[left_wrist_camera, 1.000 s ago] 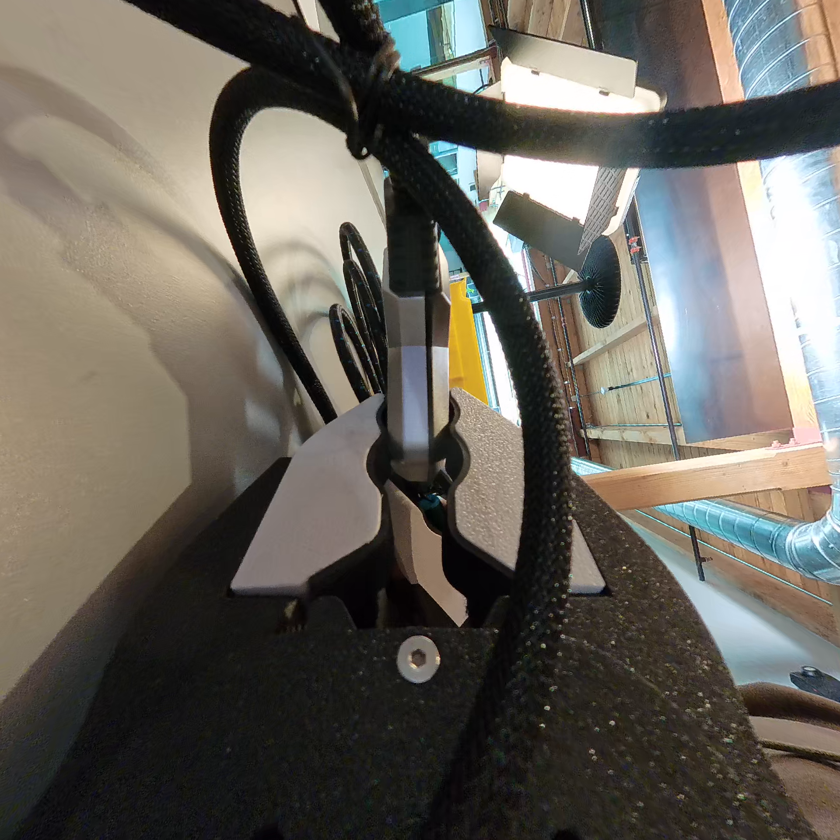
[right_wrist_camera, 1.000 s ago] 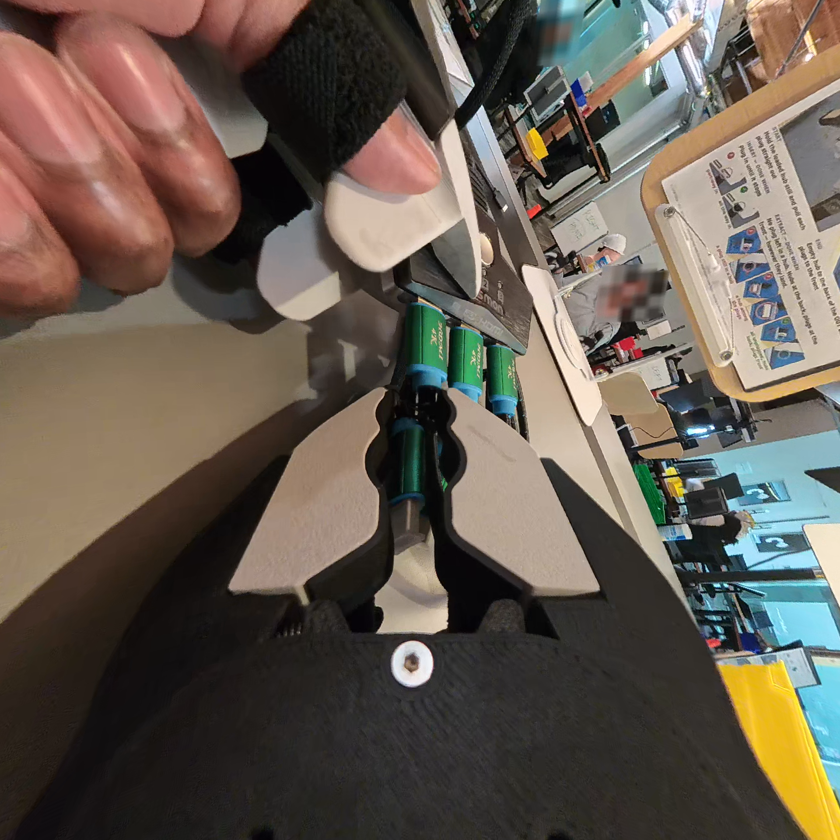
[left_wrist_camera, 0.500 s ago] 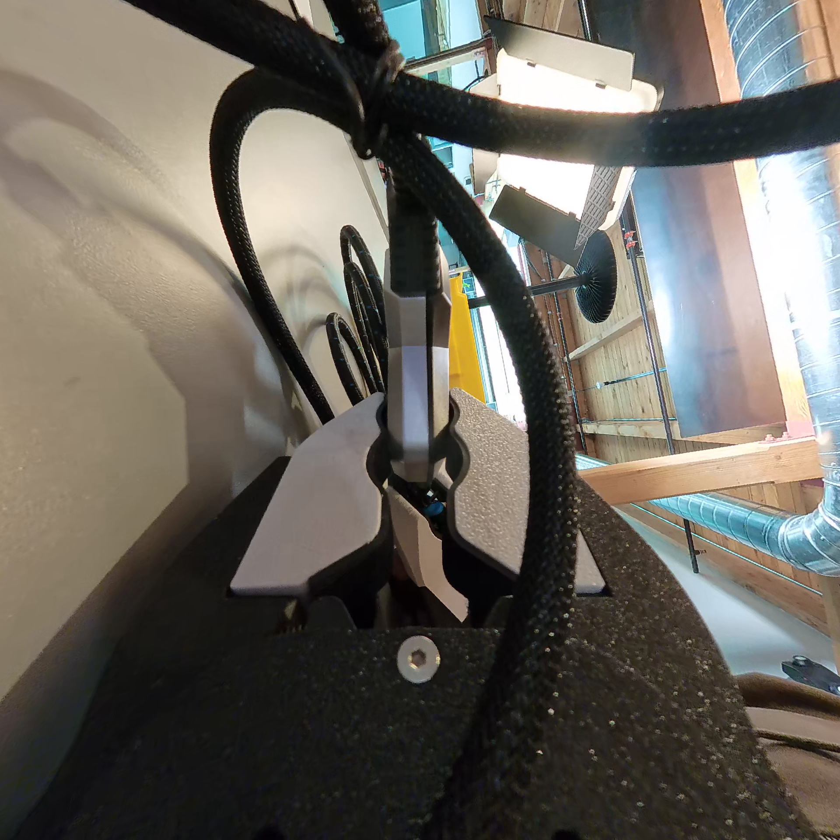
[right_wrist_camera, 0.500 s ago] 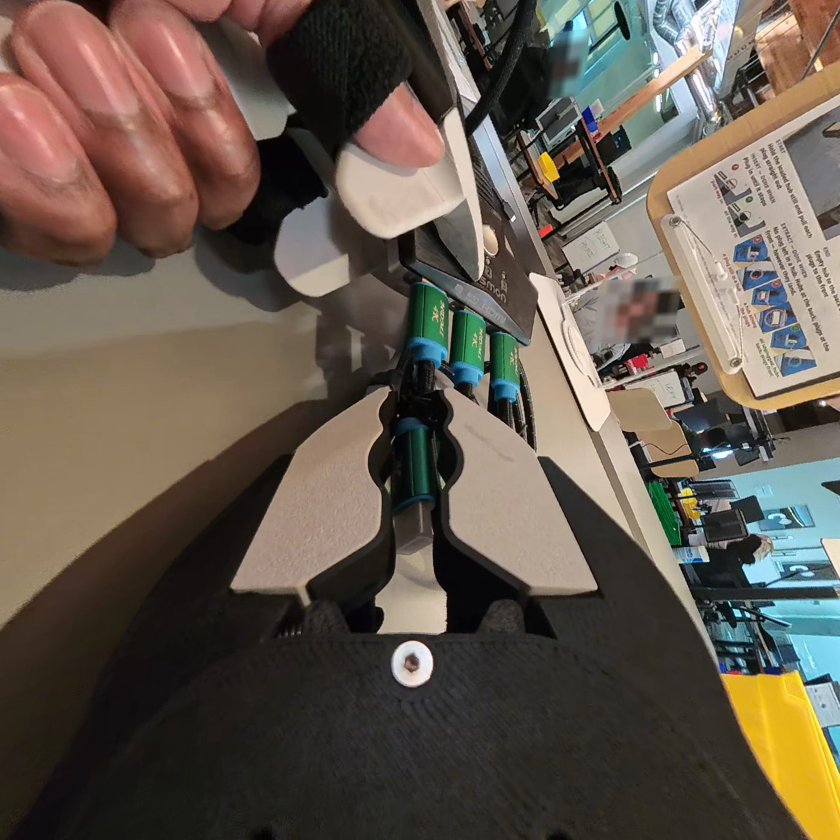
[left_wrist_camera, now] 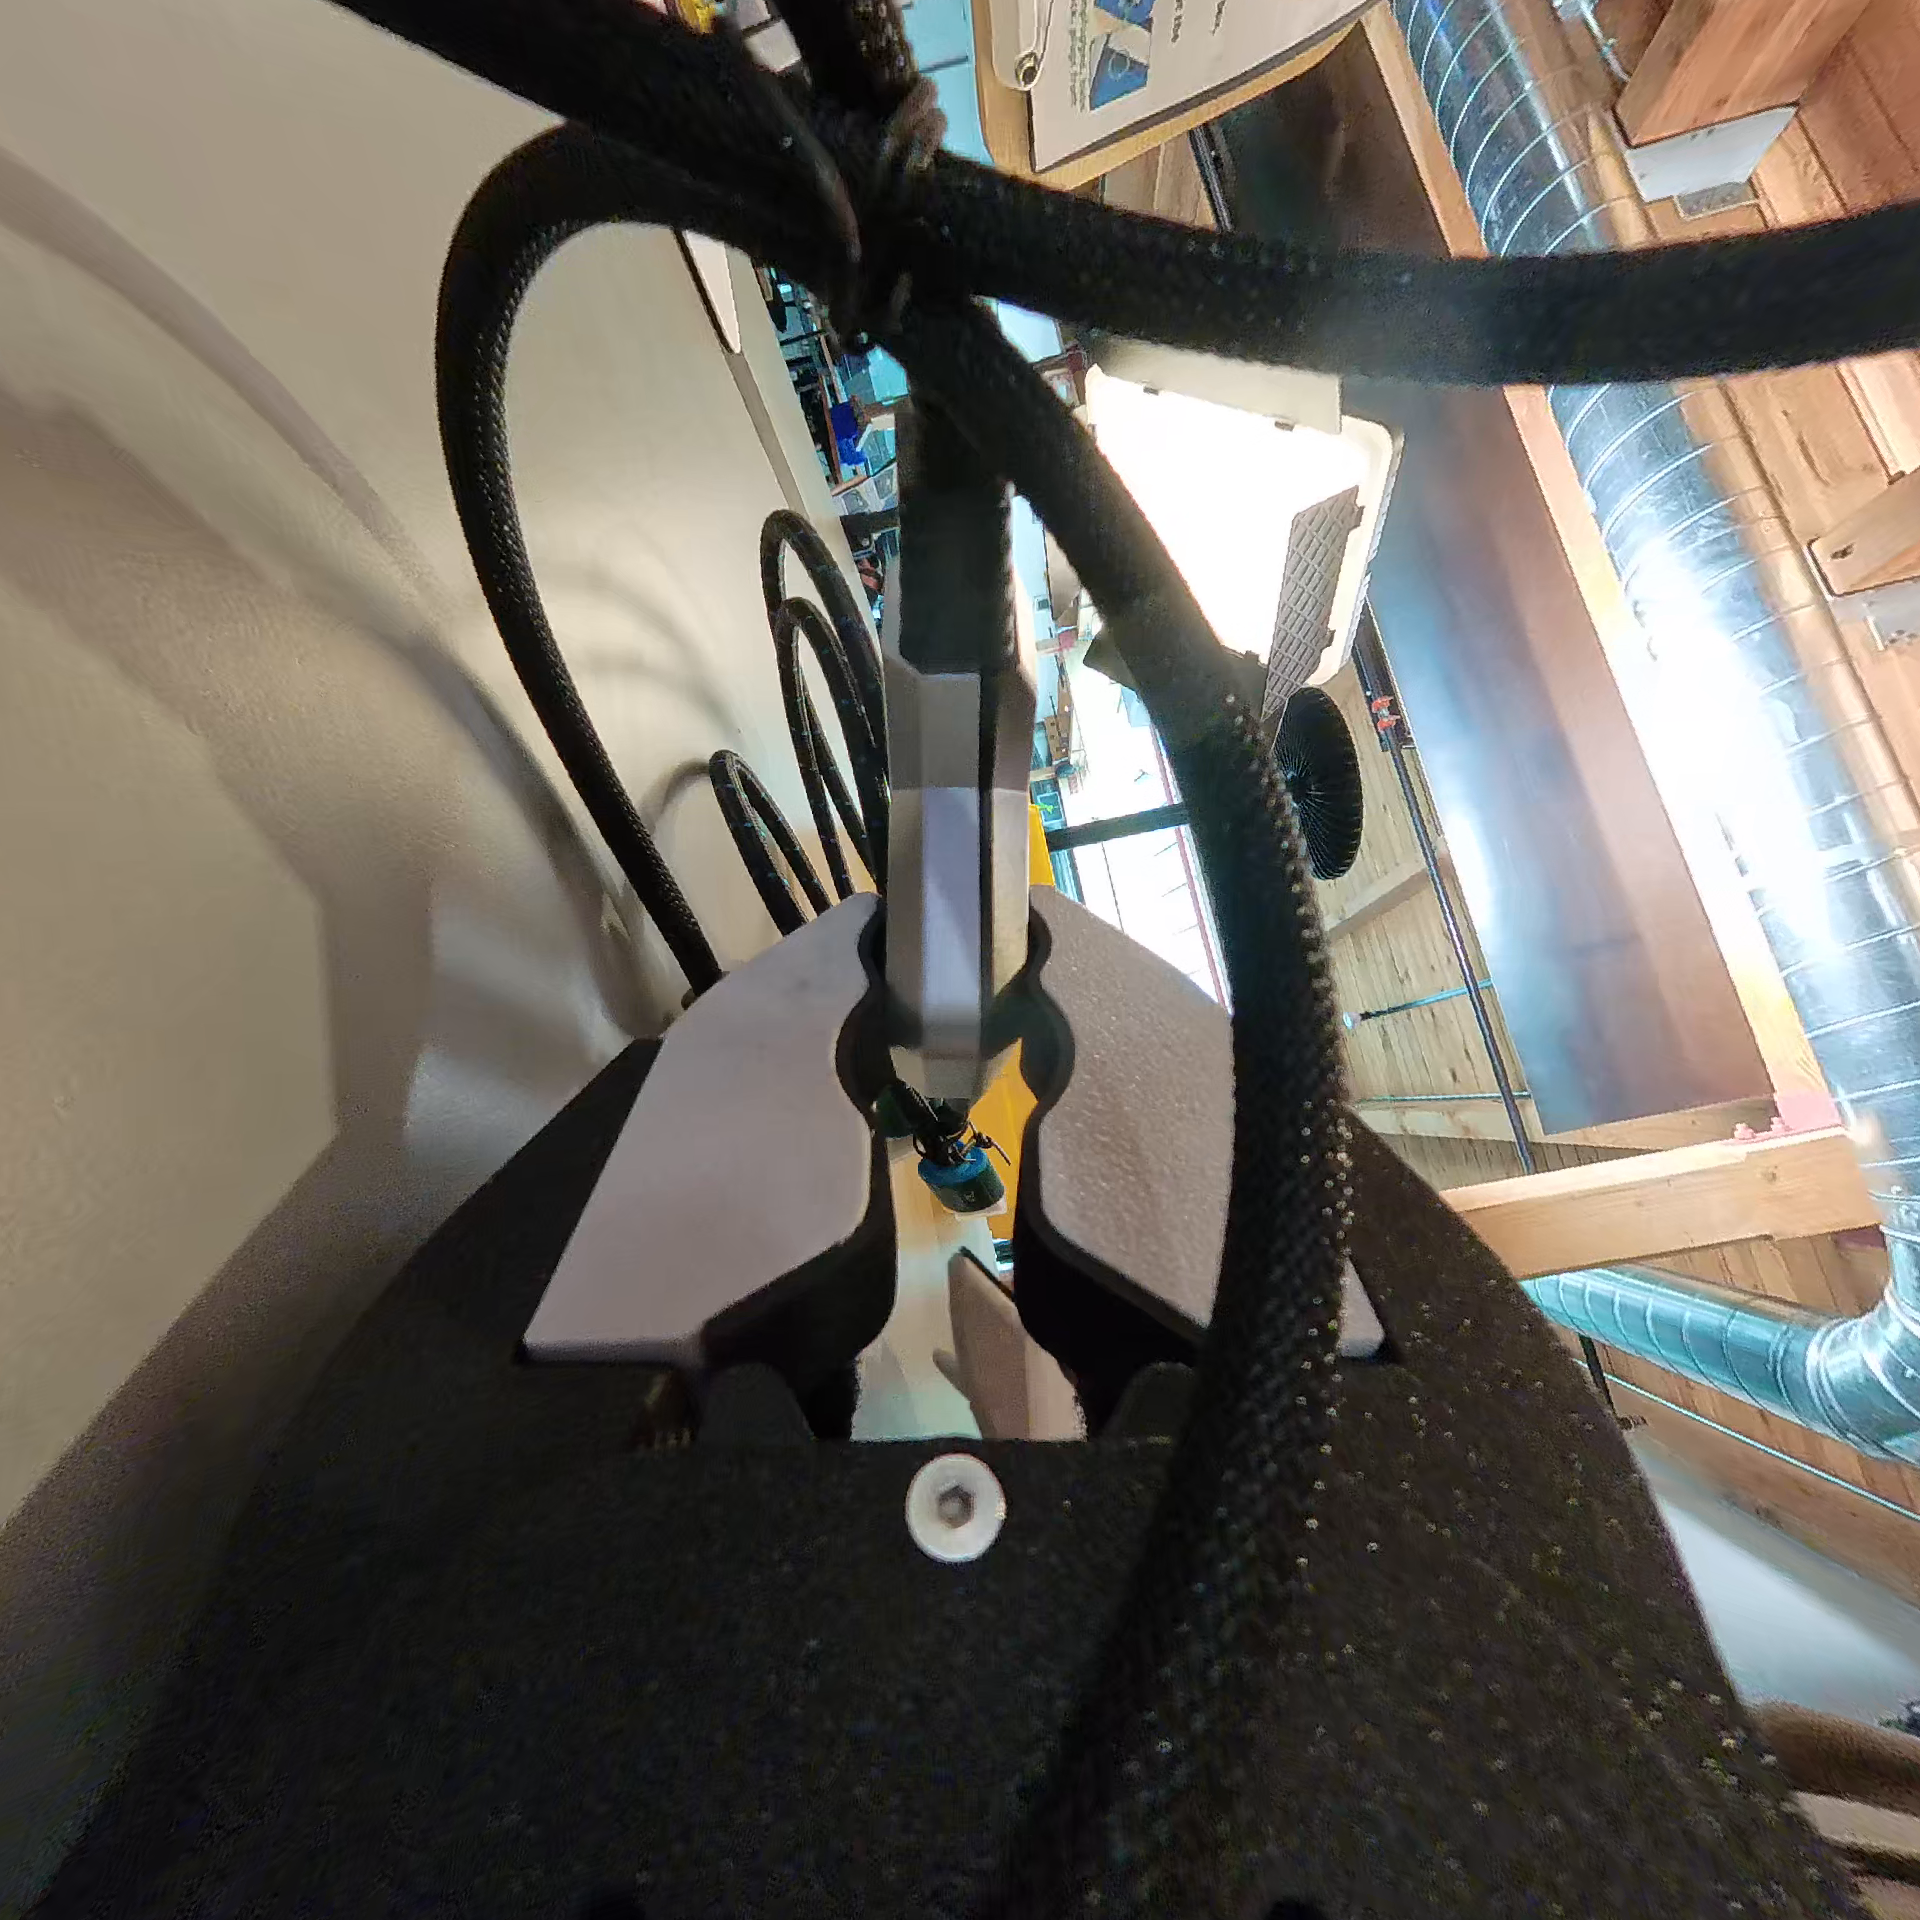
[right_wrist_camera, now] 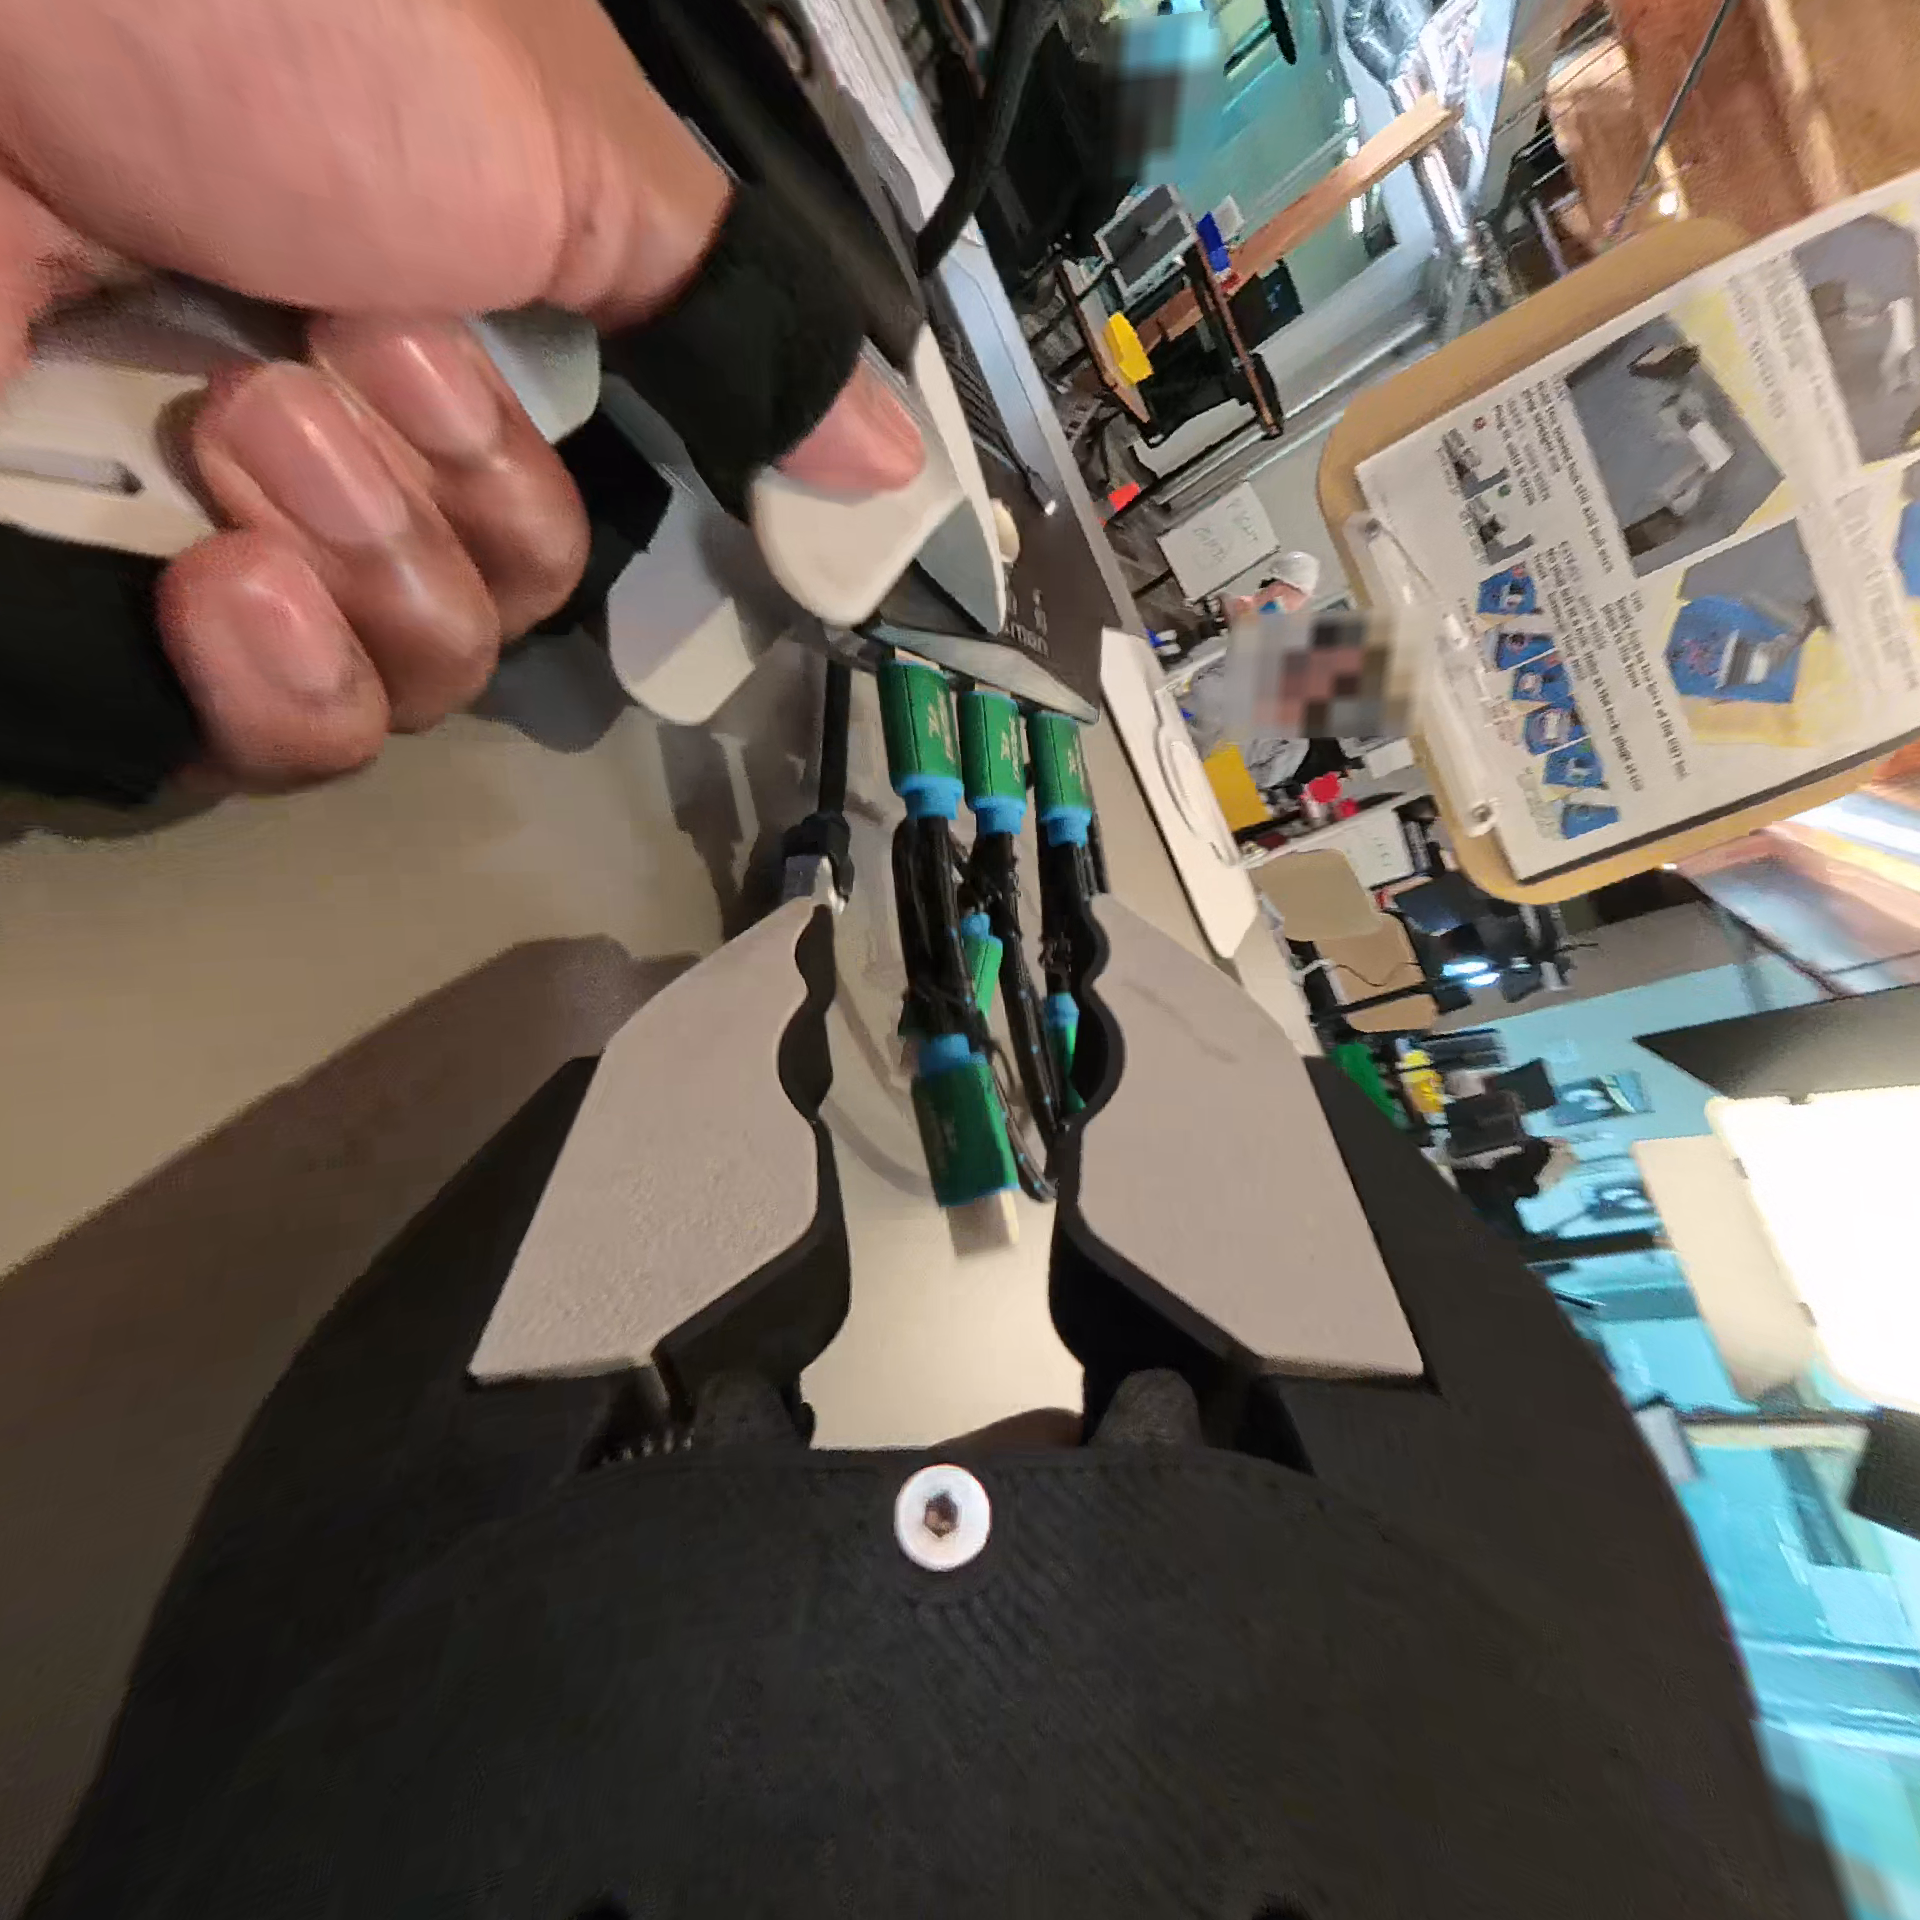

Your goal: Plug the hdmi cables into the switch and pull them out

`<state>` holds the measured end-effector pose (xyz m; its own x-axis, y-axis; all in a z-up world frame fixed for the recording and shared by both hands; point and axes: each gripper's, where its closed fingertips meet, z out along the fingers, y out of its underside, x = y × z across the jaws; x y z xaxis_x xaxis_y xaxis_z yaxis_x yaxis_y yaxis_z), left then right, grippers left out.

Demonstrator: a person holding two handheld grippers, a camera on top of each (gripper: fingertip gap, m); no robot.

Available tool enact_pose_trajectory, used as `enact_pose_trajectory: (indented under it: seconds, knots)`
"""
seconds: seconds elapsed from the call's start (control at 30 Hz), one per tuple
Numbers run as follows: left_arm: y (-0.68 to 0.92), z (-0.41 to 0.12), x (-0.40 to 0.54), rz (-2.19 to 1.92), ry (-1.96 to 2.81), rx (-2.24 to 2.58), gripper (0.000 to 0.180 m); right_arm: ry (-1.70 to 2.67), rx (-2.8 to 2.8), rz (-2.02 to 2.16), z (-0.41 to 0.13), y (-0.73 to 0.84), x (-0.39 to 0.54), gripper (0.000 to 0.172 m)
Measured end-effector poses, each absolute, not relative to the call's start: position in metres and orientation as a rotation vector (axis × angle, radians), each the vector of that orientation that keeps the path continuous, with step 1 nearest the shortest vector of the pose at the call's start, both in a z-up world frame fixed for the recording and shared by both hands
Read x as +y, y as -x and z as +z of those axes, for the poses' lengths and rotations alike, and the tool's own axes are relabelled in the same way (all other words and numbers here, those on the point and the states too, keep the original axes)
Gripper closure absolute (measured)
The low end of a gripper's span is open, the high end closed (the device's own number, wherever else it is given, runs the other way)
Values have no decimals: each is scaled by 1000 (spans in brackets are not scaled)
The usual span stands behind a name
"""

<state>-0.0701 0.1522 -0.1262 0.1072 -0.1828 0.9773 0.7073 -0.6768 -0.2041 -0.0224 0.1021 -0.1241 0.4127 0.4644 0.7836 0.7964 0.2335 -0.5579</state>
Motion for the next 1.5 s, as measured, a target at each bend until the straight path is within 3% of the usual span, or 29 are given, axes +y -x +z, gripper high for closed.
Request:
enact_pose_trajectory:
  seconds: [0.17,0.57,0.67,1.03,1.17,1.37,1.43,1.5]
  knots:
    - [60,-128,144,-1660,1723,-515,160,1349,-1227,-501,-132,37,118,121]
    - [52,-134,135,-1661,1792,-483,160,1269,-1253,-644,-139,47,130,145]
    - [46,-135,133,-1704,1804,-472,160,1246,-1262,-625,-141,49,131,158]
    - [44,-138,132,-1742,1837,-478,161,1106,-1395,-594,-142,46,128,159]
    - [147,-136,168,-1492,1622,-742,160,1131,-1410,-595,-148,4,126,160]
    - [180,-141,167,-1495,1669,-737,159,1143,-1387,-608,-148,-32,128,160]
    - [166,-143,169,-1518,1689,-734,155,1149,-1379,-610,-148,-28,130,159]
    - [149,-139,166,-1578,1713,-666,133,1178,-1355,-607,-147,-31,133,160]
